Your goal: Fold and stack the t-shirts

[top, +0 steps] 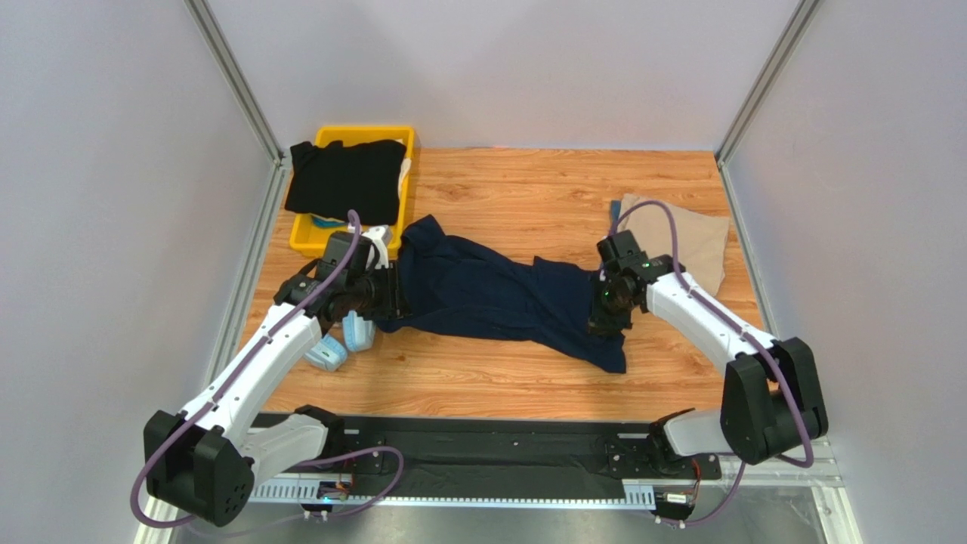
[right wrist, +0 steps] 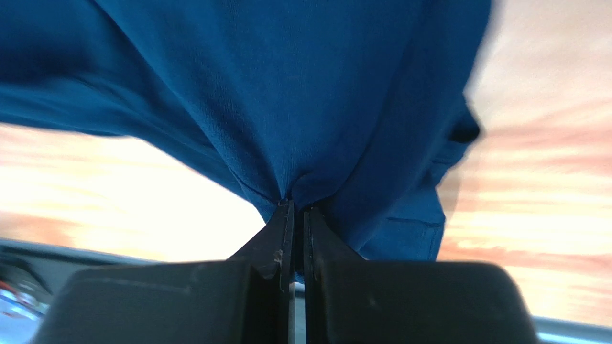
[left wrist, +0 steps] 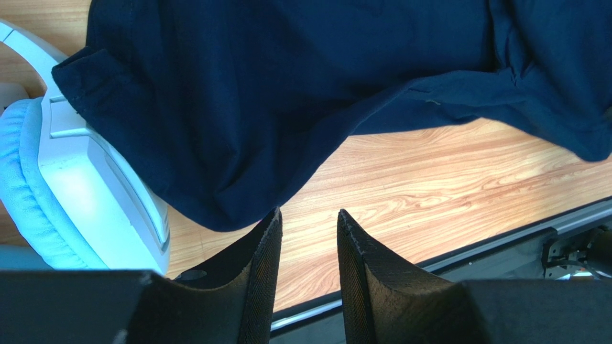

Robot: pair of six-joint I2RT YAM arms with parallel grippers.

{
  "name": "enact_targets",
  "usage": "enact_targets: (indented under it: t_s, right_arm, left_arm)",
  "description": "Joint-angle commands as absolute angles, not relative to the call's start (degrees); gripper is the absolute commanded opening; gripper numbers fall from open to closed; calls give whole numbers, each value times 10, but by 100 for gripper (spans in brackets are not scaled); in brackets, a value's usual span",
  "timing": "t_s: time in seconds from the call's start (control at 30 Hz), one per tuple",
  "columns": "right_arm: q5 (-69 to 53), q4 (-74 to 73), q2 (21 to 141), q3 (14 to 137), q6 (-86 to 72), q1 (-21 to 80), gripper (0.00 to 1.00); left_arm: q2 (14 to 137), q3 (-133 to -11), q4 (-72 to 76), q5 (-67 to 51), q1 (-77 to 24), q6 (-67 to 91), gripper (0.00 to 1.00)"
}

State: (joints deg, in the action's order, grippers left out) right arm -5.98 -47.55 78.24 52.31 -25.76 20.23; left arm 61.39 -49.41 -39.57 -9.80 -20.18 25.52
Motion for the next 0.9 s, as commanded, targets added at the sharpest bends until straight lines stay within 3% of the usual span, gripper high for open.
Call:
enact_targets:
  t_s: [0.0,0.07,0.2,0.33,0.47,0.87]
  right_arm:
    - [-72,-473,828,490,-281,250,2]
    - [-79,-478,853,495,-281,271,4]
    - [-54,-486,814,534,-289,284,37]
    - [40,-508,759,603,-280,284,56]
    - [135,-506,758,649,-258,273,61]
    - [156,-481,870,660,-236,199,59]
  left_arm:
    - [612,-516,-386,-101,-204,244,41]
    - [611,-514,-388,-98,-204,242,41]
    - [607,-512,-395,-92,-204,238,41]
    - [605,-511,-399,-88,-204,236,41]
    - [608,-512,-396,-89,-204,239,41]
    - [593,-505,-406,-78,-204,236,41]
